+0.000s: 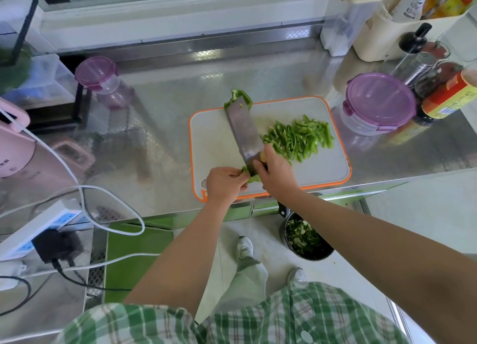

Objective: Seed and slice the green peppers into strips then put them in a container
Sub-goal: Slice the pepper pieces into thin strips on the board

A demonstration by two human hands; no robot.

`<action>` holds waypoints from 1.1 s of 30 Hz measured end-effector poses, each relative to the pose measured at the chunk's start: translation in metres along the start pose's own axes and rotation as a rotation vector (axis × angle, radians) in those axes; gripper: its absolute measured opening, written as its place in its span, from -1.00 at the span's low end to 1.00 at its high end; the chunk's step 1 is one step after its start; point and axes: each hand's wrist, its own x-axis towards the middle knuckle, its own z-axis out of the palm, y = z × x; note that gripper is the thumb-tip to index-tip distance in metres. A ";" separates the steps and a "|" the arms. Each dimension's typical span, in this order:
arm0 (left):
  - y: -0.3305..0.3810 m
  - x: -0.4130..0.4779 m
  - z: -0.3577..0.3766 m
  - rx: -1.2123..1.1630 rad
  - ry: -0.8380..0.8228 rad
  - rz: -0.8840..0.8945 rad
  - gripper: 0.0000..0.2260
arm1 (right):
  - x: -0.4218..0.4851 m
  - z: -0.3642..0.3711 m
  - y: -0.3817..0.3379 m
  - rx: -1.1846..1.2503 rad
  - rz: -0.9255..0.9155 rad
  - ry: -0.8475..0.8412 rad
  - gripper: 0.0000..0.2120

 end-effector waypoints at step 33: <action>-0.013 0.018 0.016 0.997 0.085 0.690 -0.85 | 0.007 -0.030 0.037 0.187 0.239 -0.011 -0.83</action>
